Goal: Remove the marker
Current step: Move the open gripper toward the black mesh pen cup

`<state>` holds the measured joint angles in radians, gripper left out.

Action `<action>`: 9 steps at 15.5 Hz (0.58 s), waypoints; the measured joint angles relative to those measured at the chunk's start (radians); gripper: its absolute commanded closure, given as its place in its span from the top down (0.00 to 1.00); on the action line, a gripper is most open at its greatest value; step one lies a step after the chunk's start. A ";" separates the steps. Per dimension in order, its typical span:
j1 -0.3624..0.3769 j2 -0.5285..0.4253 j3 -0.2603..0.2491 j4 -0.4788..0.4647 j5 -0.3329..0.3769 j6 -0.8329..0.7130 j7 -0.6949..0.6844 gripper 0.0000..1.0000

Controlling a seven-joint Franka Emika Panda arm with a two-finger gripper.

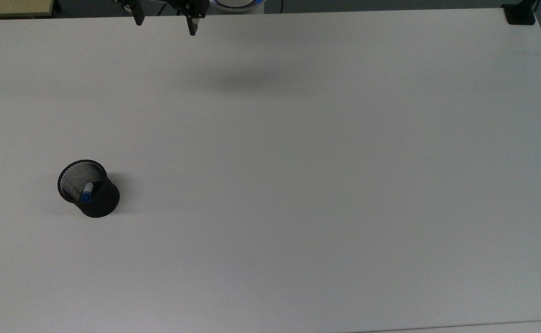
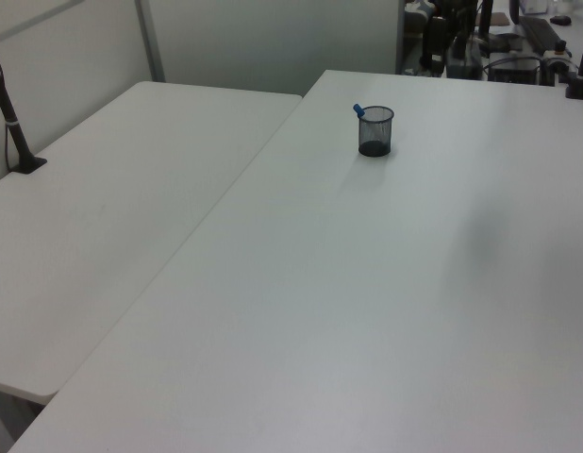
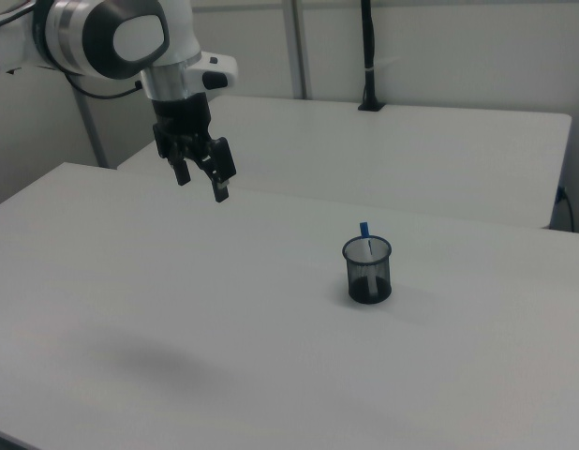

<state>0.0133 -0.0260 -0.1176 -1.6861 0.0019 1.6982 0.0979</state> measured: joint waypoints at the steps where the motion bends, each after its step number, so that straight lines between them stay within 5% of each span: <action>1: 0.000 0.001 0.000 0.000 0.000 0.000 0.000 1.00; 9: -0.024 0.001 0.000 0.008 0.000 0.000 0.000 1.00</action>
<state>-0.0103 -0.0247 -0.1177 -1.6784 0.0021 1.6982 0.0976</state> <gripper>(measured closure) 0.000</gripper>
